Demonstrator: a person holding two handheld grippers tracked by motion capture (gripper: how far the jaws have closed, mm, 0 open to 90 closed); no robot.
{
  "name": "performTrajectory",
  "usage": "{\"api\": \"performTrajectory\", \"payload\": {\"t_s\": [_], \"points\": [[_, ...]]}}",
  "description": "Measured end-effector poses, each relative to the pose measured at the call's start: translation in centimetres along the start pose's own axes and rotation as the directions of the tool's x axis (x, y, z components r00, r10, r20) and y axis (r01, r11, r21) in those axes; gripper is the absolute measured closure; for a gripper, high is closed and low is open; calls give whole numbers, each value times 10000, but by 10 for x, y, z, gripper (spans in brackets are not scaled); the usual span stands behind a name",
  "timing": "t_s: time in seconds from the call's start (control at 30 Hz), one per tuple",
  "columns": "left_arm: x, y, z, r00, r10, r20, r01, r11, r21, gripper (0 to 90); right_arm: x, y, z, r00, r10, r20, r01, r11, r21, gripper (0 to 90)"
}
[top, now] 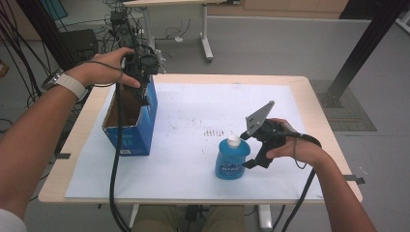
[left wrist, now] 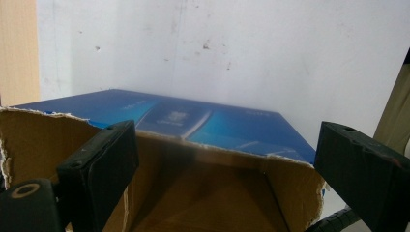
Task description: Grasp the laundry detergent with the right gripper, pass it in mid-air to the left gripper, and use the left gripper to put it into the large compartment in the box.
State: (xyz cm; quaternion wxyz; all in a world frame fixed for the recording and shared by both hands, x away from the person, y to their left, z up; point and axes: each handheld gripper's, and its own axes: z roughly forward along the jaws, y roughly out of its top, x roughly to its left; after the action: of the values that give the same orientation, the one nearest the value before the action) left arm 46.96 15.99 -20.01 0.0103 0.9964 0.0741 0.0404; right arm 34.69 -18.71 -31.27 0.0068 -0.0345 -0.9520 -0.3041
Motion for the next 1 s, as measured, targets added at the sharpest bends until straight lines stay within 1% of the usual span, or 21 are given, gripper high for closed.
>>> {"api": "performTrajectory", "payload": {"t_s": [0.13,0.3,0.67,1.0], "points": [[0,0,1,10000,-9,-5,9,10000,-67,91,0,-1,0,10000,-37,61,38,9999,-93,54],[0,1,2,10000,-8,13,8,10000,-42,90,0,-1,1,10000,-39,84,41,9997,-222,53],[0,1,4,10000,-11,52,12,10000,-63,91,0,-3,4,9999,-75,152,80,9994,-346,55],[0,1,5,10000,-7,52,8,10000,-47,91,-1,-7,9,9999,22,166,-13,9986,-525,56]]}}
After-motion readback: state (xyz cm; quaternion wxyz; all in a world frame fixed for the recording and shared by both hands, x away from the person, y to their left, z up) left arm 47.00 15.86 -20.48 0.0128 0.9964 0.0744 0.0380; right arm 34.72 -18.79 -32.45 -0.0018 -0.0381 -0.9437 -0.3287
